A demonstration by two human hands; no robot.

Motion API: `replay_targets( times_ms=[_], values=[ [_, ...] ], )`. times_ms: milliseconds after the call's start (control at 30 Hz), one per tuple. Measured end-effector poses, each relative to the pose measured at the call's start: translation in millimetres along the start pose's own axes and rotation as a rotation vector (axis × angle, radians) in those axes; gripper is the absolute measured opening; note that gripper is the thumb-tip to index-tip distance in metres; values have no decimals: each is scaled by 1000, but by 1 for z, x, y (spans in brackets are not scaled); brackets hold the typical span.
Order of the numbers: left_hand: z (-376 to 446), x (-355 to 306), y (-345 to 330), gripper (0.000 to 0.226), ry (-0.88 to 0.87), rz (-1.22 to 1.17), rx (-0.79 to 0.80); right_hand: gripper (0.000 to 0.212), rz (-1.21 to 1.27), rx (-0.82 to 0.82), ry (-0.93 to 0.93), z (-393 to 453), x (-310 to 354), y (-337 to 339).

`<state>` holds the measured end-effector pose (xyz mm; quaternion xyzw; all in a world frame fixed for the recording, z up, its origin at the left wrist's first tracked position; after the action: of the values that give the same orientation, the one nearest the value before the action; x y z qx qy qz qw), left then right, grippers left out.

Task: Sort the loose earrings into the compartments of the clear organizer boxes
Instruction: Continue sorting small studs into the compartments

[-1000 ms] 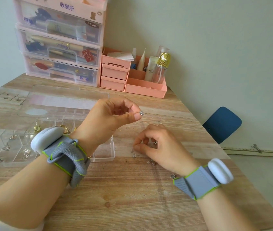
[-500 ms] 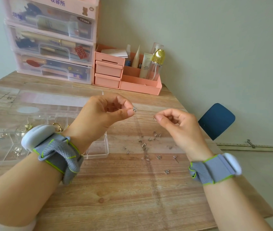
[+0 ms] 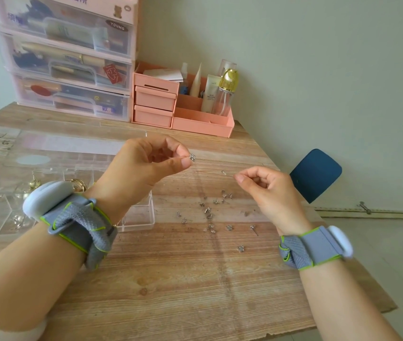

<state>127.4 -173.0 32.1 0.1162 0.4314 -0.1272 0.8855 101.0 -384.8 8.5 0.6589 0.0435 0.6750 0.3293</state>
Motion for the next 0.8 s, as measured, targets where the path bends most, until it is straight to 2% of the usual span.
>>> replay_targets(
  times_ms=[367, 600, 800],
  values=[
    [1, 3, -1, 17, 1, -4, -1, 9, -52, -59, -42, 3, -9, 4],
    [0, 2, -1, 16, -11, 10, 9, 24, -237, 29, -67, -1, -10, -9],
    [1, 4, 0, 15, -10, 11, 12, 14, -307, 37, -91, 1, -12, -16]
  ],
)
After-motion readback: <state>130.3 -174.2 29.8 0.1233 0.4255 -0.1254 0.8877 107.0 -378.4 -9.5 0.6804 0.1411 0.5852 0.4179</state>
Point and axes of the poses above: each hand's wrist, its own z-axis towards the middle knuckle, its own y-axis out of the back of the hand, x = y × z, the point moved 8 cm from there along z, towards the middle knuckle, and after that the axes turned 15 degrees about -y, right-handed, at the moved point
